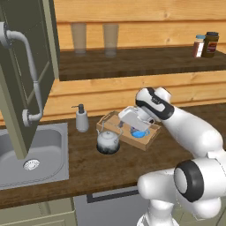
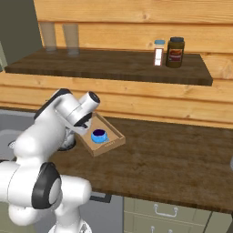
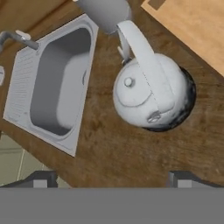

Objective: Pick the kettle from the counter and place it on the tray. Then pick the mug from the cabinet and place it on the tray. Then close the cabinet doors.

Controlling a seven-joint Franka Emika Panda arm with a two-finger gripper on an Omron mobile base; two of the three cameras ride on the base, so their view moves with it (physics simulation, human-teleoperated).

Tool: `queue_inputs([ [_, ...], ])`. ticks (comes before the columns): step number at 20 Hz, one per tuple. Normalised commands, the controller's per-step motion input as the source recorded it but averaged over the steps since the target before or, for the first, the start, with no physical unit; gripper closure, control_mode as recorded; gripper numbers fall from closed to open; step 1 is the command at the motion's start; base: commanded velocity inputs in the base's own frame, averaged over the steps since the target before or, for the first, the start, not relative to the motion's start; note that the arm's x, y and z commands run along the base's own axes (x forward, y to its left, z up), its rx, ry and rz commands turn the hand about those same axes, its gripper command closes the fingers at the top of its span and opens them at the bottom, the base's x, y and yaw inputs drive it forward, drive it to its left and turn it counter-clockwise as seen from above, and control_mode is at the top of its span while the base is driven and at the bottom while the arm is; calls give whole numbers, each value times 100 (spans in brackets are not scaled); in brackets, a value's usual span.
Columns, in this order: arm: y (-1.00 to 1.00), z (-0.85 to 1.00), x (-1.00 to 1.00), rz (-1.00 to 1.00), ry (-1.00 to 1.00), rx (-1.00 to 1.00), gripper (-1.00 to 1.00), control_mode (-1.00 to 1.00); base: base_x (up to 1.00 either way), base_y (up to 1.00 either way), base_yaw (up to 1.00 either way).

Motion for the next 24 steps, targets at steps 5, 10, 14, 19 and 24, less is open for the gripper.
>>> queue_inputs([
  [5,0,-20,28,2,0,0,-100,-100,0,0,0],
  [10,1,-19,21,2,0,0,-100,-100,0,0,0],
  [14,12,-18,21,1,0,0,-100,-100,0,0,0],
  [19,12,-7,13,0,0,0,-100,-100,0,0,0],
  [24,8,-2,12,0,0,0,-100,-100,0,0,0],
])
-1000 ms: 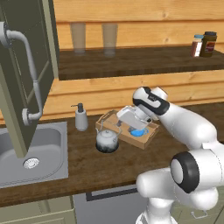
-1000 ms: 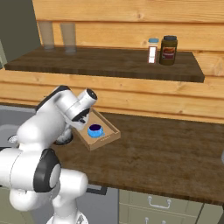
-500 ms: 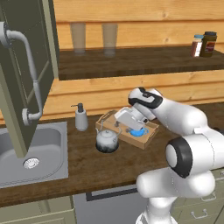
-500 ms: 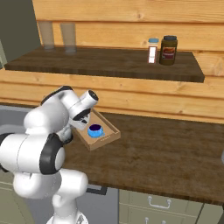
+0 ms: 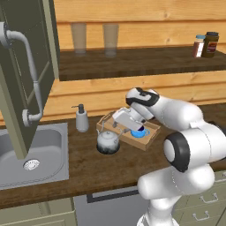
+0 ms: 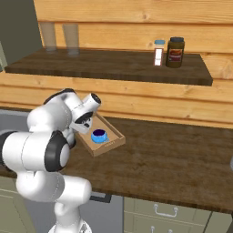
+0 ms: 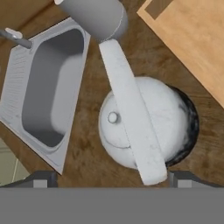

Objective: Pick the kettle from the counter and place it on the tray. Then pick the mug from the cabinet and place it on the tray. Then close the cabinet doors.

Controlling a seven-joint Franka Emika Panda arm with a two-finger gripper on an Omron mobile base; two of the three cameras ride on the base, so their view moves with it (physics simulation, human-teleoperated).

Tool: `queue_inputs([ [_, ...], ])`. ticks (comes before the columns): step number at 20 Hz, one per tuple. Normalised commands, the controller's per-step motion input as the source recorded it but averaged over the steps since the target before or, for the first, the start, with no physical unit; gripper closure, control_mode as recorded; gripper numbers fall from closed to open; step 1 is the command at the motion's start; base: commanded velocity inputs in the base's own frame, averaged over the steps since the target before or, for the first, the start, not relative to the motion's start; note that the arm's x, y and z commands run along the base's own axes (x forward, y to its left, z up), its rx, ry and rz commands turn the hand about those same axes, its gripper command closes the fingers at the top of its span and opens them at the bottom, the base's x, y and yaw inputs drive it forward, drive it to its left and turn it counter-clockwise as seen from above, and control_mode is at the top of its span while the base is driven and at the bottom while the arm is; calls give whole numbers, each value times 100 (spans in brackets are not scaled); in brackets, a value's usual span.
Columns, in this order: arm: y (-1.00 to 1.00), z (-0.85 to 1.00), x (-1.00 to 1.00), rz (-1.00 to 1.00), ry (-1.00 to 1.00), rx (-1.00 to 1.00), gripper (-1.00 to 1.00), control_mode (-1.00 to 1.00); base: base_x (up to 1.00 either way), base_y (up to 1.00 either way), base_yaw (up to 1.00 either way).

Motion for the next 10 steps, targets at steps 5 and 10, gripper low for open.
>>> queue_inputs([
  [5,1,-7,14,1,0,0,-100,-100,0,0,0],
  [10,1,-10,13,3,0,0,-100,-100,0,0,0],
])
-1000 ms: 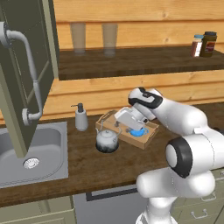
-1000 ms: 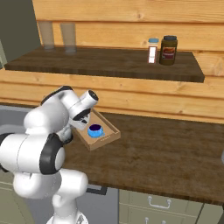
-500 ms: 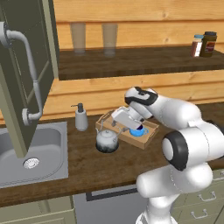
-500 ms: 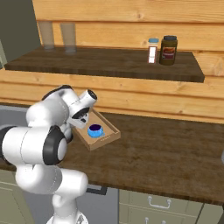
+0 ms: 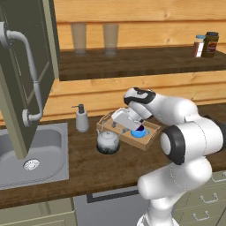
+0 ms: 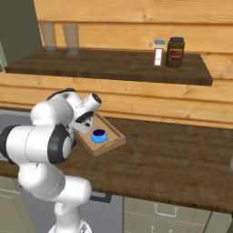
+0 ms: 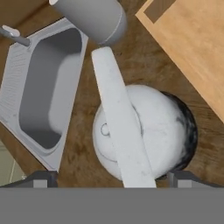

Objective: Pick the kettle from the counter and place it on the tray. Then pick the mug from the cabinet and place it on the tray. Then close the cabinet doors.

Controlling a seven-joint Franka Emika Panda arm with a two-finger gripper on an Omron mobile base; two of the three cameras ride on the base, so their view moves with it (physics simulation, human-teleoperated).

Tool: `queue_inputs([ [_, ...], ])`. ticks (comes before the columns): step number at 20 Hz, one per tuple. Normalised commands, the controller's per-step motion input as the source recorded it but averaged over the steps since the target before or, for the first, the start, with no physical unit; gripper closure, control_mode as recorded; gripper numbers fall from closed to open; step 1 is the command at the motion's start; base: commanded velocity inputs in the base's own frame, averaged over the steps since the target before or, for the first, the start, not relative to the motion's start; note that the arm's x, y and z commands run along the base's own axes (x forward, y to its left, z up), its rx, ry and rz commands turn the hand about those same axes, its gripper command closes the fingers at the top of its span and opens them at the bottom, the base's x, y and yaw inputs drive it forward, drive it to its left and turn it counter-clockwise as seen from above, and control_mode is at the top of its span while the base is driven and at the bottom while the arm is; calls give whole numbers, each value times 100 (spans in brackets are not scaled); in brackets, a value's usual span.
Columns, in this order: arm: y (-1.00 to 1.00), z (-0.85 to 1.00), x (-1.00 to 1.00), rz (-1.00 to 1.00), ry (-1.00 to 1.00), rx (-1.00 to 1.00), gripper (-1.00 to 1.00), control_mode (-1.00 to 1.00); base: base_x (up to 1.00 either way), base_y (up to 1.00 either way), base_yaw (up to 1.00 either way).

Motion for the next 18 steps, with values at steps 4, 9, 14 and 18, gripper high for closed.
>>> queue_inputs([
  [4,0,-12,12,5,0,0,-100,-100,0,0,0],
  [9,1,-7,13,6,0,0,-100,-100,0,0,0],
  [14,0,-5,21,6,0,0,-100,-100,0,0,0],
  [18,0,-13,25,6,0,0,-100,-100,0,0,0],
])
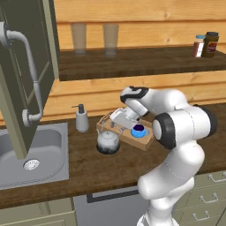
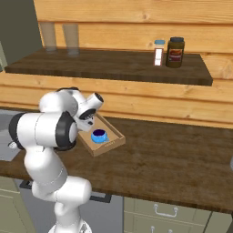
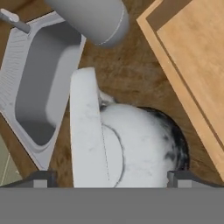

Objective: Pick the kettle from the counter and place it on the tray. Then pick the mug from the cabinet and place it on the tray. Then close the cabinet doors.

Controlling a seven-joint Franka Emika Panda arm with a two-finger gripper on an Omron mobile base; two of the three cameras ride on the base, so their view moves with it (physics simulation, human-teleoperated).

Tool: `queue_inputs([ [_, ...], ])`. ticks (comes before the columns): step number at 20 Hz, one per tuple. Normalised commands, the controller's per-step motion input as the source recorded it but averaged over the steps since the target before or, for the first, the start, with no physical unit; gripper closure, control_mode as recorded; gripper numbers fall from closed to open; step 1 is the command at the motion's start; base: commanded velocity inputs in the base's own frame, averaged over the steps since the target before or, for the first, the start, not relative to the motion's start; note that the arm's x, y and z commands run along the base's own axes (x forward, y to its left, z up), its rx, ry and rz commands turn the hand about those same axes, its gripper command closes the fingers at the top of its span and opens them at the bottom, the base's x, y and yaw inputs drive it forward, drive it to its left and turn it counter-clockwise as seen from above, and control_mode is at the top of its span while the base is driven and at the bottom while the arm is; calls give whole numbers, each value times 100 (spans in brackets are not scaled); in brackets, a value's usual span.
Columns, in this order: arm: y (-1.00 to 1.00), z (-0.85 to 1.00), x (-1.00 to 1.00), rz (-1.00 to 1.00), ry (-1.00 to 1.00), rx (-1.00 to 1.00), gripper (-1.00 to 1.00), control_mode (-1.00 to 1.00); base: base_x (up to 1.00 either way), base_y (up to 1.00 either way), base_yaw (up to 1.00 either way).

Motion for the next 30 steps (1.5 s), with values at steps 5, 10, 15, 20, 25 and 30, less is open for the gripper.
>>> queue_inputs([
  [5,0,-14,21,7,0,0,-100,-100,0,0,0],
  [10,3,-14,7,7,0,0,-100,-100,0,0,0],
  [15,14,-10,4,4,0,0,-100,-100,0,0,0],
  [20,13,-3,-9,3,-3,0,-100,-100,0,0,0],
  [25,10,-12,-4,3,-2,0,100,-100,0,0,0],
  [30,0,-2,-2,2,-5,0,100,-100,0,0,0],
])
